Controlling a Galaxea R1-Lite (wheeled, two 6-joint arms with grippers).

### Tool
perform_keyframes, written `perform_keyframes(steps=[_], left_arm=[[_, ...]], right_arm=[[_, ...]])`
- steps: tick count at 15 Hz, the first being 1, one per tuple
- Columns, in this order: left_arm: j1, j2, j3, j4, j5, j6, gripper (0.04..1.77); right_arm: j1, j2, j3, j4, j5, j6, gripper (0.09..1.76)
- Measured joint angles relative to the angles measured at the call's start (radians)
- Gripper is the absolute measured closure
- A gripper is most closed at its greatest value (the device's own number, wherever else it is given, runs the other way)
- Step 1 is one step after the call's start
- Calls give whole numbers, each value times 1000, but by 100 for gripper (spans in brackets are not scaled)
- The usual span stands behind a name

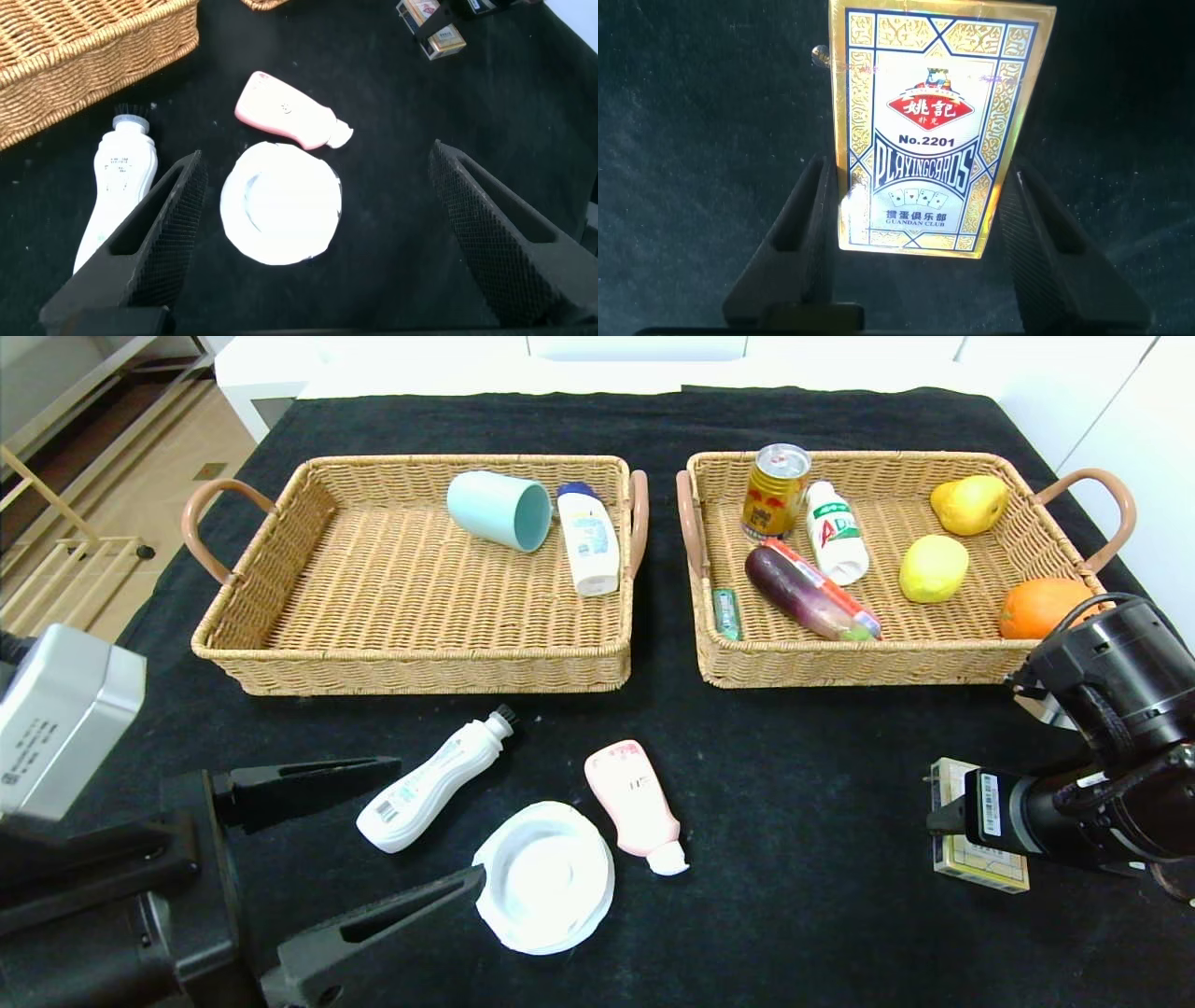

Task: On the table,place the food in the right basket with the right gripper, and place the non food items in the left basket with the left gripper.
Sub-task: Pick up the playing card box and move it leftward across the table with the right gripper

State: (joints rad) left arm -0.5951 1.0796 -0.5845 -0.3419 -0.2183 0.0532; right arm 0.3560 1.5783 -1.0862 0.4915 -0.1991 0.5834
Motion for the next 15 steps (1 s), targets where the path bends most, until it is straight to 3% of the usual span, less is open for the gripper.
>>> perform_keyframes(steps=[10,15], left_arm=[[0,7,5,0,0,0,9],[0,10,5,-1,0,0,9]], right_arm=[[50,-63,-2,-41,2,-21,78],[243,-87,-50,-36,-17,-24,78]])
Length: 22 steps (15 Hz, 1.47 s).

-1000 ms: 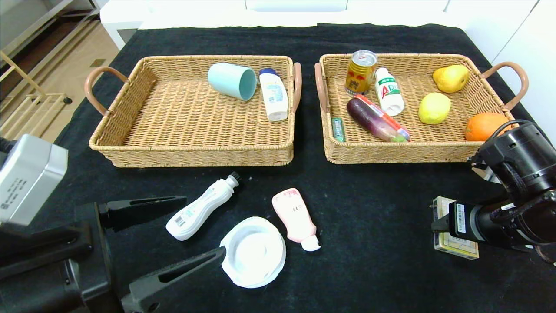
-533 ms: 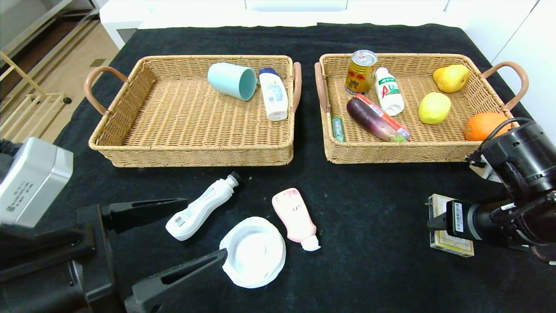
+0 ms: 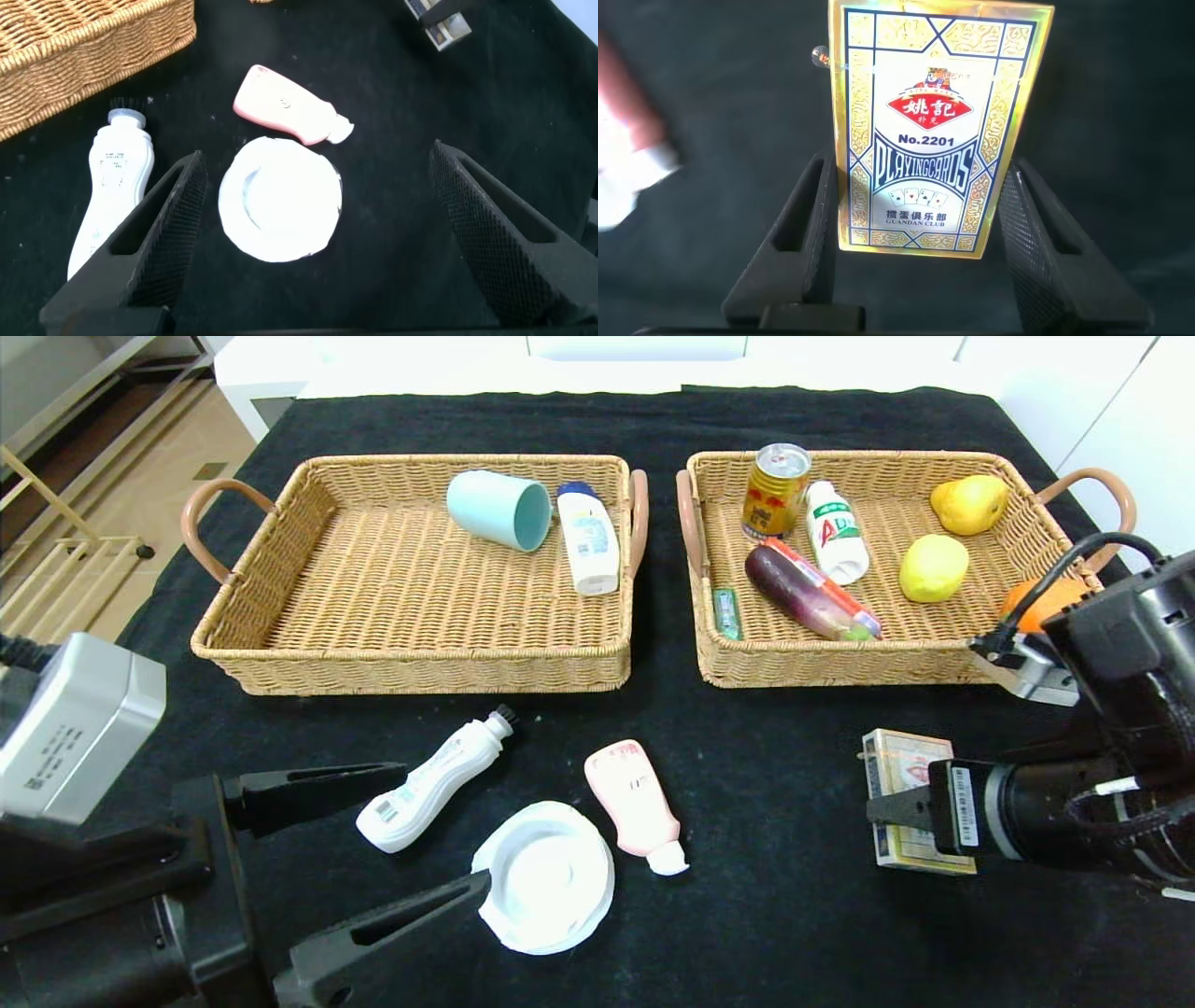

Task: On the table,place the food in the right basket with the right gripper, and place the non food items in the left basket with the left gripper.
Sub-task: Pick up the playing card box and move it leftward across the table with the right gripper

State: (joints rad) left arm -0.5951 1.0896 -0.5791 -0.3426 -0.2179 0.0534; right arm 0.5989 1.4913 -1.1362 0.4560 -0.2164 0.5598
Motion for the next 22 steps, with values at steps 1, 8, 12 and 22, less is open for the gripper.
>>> perform_keyframes(steps=[1,8,12,22], left_arm=[[0,1,0,0,0,0,9],[7,2,0,-3,1,8,9],[9,1,-1,-3,1,14,9],[8,1,-1,-2,3,17,9]], right_arm=[[36,15,-13,-1,-15,0,78],[230,204,-163,-6,-114,-1,78],[264,282,-214,-8,-134,1,78],[280,331,-226,-22,-180,9,65]])
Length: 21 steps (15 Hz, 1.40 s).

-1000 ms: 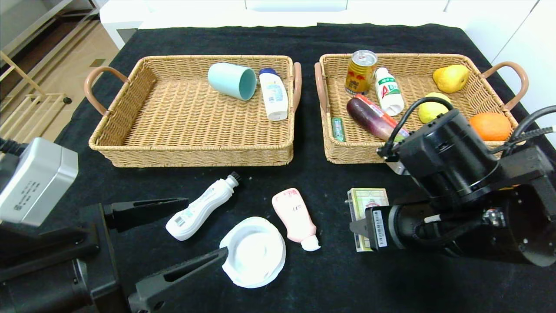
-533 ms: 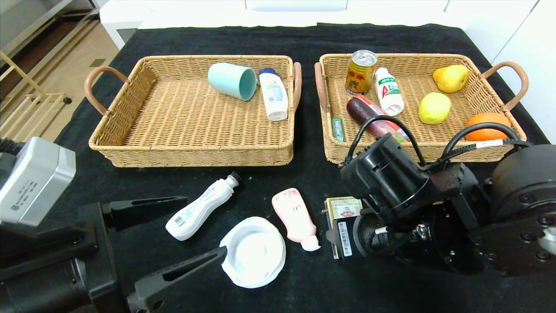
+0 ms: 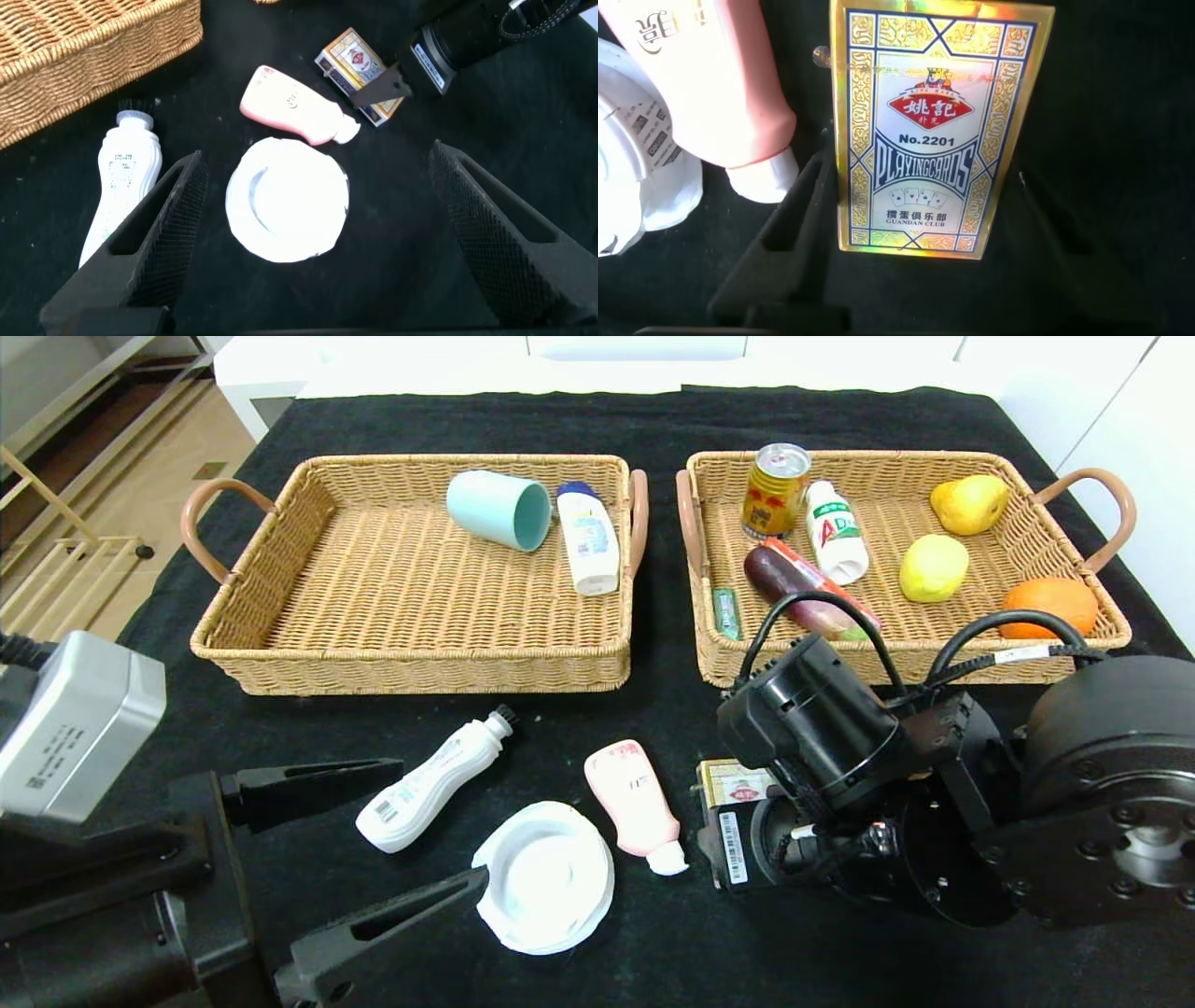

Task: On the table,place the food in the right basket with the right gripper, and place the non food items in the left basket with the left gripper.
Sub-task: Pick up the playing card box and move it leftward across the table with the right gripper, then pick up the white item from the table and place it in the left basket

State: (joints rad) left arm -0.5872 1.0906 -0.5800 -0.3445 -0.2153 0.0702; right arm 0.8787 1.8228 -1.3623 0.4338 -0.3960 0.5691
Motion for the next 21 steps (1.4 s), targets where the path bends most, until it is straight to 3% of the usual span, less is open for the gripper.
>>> perform_keyframes(steps=[5,12,14,18,21], left_arm=[[0,6,2,0,4,0,9],[0,5,-2,-1,37,10,9],[0,11,-2,0,40,10,9],[-3,19,-1,1,66,17,9],[-6,22,-4,10,95,27,9]], right_arm=[[0,-11,-1,1,1,0,41],[9,-156,29,-54,7,-96,25],[9,-240,100,-142,87,-185,23],[-22,-440,366,-421,337,-360,19],[-95,-560,563,-601,560,-457,18]])
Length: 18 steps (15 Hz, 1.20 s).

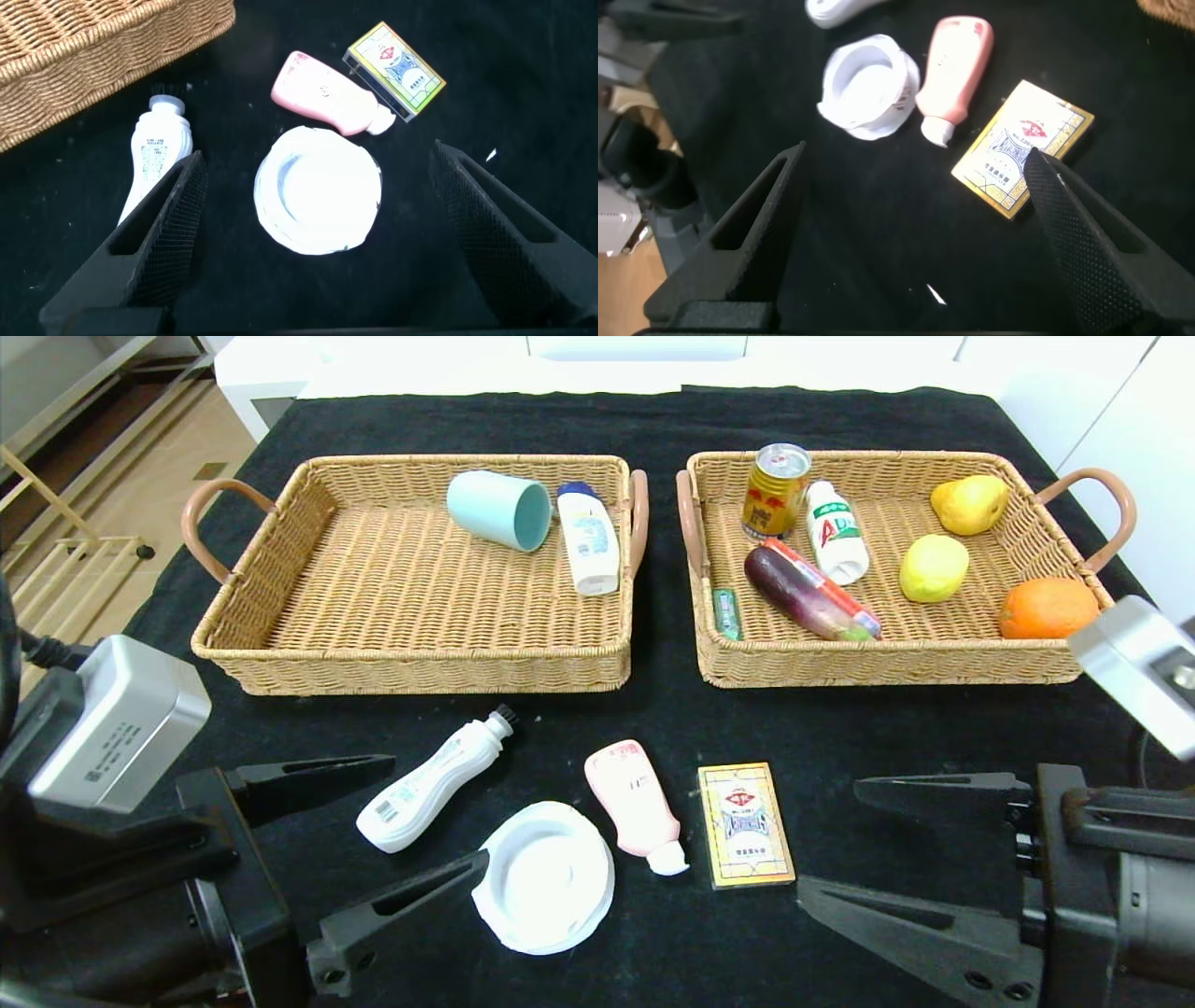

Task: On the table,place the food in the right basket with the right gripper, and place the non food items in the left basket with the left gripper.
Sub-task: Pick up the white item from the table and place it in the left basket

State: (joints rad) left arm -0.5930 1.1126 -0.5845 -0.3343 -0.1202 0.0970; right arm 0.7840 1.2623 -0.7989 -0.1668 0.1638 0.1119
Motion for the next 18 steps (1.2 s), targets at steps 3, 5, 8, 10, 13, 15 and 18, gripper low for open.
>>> perform_keyframes(steps=[3,5,8,10,13,15,18], left_arm=[[-3,17,0,2,16,0,9],[-9,30,6,-3,42,2,9],[-27,36,23,-9,60,3,9],[-32,36,20,-8,135,28,9],[-30,44,-24,41,183,49,9],[-2,58,-85,145,194,49,9],[56,109,-195,250,234,49,9]], right_arm=[[-88,-67,163,-189,111,-88,17],[-169,-91,257,-313,198,-110,16],[-259,-105,361,-423,265,-116,15],[-276,-111,386,-430,268,-120,15],[-275,-122,394,-431,267,-119,15],[-276,-124,396,-431,264,-118,15],[-279,-139,394,-431,263,-112,15]])
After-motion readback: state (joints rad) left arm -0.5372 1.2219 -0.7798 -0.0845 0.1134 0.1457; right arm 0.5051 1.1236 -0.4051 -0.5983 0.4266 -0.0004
